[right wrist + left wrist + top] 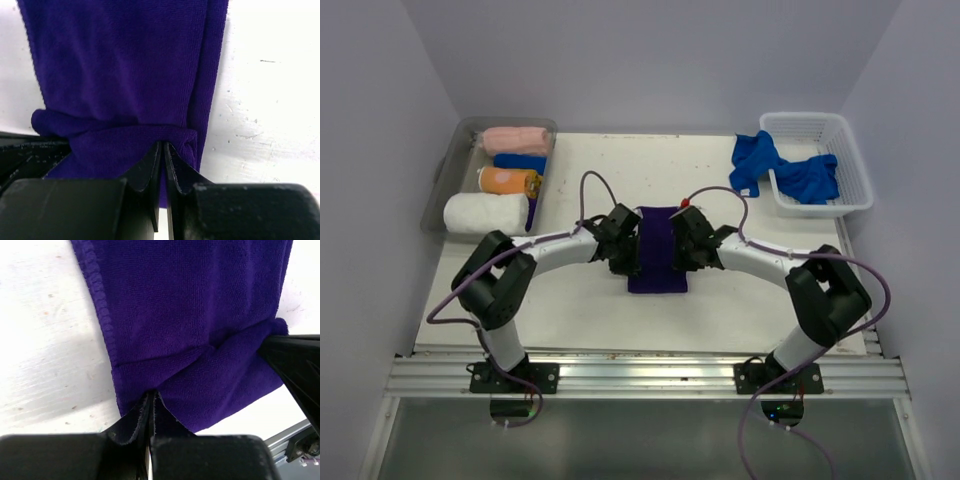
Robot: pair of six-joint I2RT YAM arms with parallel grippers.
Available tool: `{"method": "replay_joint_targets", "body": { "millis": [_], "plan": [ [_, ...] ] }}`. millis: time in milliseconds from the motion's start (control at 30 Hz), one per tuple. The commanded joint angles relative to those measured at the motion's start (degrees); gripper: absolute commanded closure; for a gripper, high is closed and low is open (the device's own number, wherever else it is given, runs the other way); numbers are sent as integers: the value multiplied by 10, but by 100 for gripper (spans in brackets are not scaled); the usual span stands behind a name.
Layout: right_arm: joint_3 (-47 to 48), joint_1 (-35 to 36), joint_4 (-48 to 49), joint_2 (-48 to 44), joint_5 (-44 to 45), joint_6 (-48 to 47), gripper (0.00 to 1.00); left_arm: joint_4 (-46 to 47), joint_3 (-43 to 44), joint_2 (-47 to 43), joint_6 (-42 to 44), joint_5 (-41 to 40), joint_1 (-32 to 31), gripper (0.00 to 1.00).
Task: Roll the towels
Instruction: Roll the towel
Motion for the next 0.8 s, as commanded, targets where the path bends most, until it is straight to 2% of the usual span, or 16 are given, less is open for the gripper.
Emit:
{"method": "replay_joint_targets", "body": {
  "millis": [0,233,400,600,767],
  "plan": [
    [7,-1,9,-47,-9,-15,90,-9,17,-36,13,-41,3,100],
    [-4,-1,22,-96,-41,8,90,6,29,-85,-2,25,3,100],
    [-3,-1,41,-49,-44,14,90,60,20,-54,-22,85,2,100],
    [-13,-12,56,19,-28,3,89,107,-9,4,-28,77,2,100],
    [-9,-13,56,26,-36,-4,92,85,5,40,-14,51,4,100]
  ]
}}
